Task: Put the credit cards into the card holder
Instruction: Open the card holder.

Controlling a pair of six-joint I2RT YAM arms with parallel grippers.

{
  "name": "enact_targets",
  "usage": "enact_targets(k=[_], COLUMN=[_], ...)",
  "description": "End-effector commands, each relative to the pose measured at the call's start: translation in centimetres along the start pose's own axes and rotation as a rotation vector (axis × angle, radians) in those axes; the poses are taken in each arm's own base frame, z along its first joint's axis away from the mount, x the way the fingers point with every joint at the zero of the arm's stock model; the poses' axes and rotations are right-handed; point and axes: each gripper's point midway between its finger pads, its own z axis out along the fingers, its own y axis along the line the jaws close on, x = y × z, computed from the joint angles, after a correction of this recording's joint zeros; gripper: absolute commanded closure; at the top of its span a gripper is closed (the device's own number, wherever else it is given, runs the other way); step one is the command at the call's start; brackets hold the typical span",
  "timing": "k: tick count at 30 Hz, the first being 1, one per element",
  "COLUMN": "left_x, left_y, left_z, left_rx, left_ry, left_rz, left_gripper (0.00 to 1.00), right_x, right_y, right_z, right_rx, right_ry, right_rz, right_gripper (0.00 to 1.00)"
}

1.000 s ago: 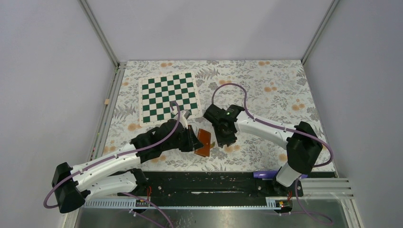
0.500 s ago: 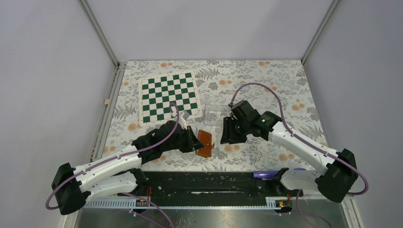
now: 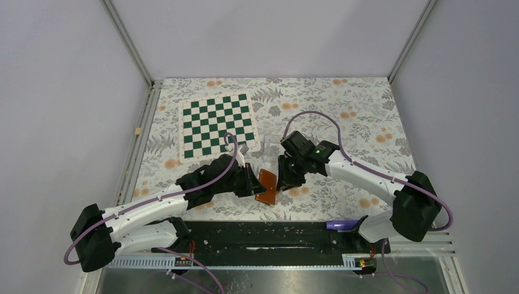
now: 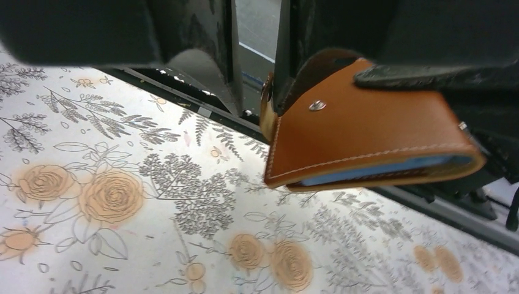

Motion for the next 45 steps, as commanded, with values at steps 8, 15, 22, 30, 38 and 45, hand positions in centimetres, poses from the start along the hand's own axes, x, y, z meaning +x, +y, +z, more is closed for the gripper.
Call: enact_targets(k=[8,15,22,30,38,45], left_x=[-1.1,-1.4,-1.5,-1.7,-4.3,-7.8], left_y=[-2.4,-2.1,-2.3,-2.4,-1.8,-1.3], left_z=[-0.6,-0.9,-1.0,-1.2,-3.5,-8.1], left_rx=[0.085,0.064,0.064,0.066,0.008,-0.031], left_ry=[-0.032,-0.046,-0.047,-0.059,-0.209,-0.431], left_rz=[0.019,0.023,0.028,0.038,0.105,0.29], left_gripper=[1.0,1.0,1.0,1.0,0.23,0.01], right_x=[-0.1,0.7,1.1,0.8,-0.8,-0.2], right_y=[1.0,2.3,0.5,1.0,2.9,5.5], right_z=[0.4,-0.1,0.4,0.6,-3.8,-9.5], right_rx=[-0.033,-0.135,-0.051,-0.07,-0.171,-0.326], right_ry=[0.004,0.014,0.024,0.023,-0.124,-0.201], right_rz=[0.028,0.062,0.063,0.045,-0.16,-0.481], right_gripper=[0.83,0.85,0.74,1.0,1.0,1.0])
